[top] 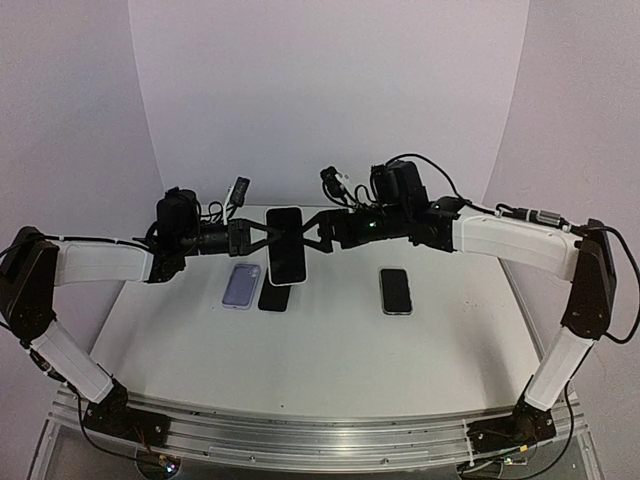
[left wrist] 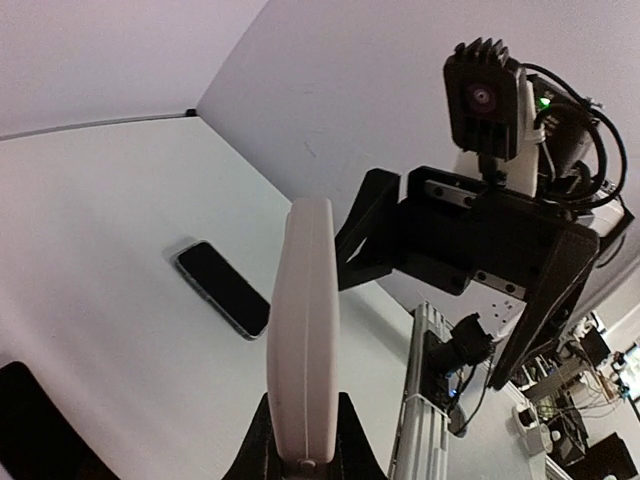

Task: Take the phone out of the phone case
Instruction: Adjust the phone.

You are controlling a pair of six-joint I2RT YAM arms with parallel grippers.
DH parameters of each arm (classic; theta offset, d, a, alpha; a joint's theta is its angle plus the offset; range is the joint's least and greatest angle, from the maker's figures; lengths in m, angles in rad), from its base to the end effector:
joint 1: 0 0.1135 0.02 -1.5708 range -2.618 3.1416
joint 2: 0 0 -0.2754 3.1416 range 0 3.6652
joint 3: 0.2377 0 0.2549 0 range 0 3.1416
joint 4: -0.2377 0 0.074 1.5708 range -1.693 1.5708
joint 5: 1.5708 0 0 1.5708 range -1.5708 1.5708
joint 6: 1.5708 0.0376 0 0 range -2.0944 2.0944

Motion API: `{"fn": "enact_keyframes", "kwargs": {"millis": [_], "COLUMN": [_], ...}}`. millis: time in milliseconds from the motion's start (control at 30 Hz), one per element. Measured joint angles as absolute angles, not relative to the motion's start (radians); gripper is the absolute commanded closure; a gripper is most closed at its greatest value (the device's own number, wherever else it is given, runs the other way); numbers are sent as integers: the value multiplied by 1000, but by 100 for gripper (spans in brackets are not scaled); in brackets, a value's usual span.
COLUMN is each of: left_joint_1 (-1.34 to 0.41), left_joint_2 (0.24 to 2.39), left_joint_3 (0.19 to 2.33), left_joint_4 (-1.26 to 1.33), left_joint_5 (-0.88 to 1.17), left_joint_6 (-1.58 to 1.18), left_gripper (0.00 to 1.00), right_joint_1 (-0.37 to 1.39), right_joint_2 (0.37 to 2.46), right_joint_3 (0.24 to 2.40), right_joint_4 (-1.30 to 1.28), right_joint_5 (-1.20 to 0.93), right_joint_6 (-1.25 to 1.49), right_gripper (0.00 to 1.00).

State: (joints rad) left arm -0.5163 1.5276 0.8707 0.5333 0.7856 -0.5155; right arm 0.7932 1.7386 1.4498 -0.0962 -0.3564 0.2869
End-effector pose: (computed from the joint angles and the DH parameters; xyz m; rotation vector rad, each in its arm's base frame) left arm 0.2832 -0.1913 0.2725 0.6447 1.7590 -1.4008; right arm 0.2866 0.3098 0.3310 -0.7611 1.9398 1.0362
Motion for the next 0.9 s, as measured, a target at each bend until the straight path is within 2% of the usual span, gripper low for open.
{"fn": "enact_keyframes", "kwargs": {"millis": [133, 233, 367, 467, 533, 700, 900], "left_joint_1": [-518, -518, -518, -517, -509, -508, -519], "left_joint_2": [1528, 1527, 1524, 1518, 1516, 1505, 1499], "left_joint_3": [871, 871, 871, 871, 871, 871, 871], "left_joint_4": [601, 644, 674, 692, 697, 723, 748], "left_joint_5": [871, 918, 956, 969, 986, 981, 965], "left_joint_6": [-543, -567, -597, -635, -677, -718, -742], "left_gripper": [100, 100, 100, 99, 92, 68, 66], "right_joint_1": [816, 827, 822, 811, 805, 811, 821], "right_joint_2": [1754, 1772, 1795, 1813, 1818, 1818, 1818], "right_joint_3": [1437, 1423, 1407, 1401, 1391, 1382, 1389], "right_joint_4": [-59, -8, 69, 131, 184, 244, 245], "right_joint_5": [-451, -499, -555, -593, -640, -652, -619], "right_joint_6": [323, 358, 420, 465, 474, 493, 474], "right_gripper": [20, 40, 77, 95, 100, 100, 100]}}
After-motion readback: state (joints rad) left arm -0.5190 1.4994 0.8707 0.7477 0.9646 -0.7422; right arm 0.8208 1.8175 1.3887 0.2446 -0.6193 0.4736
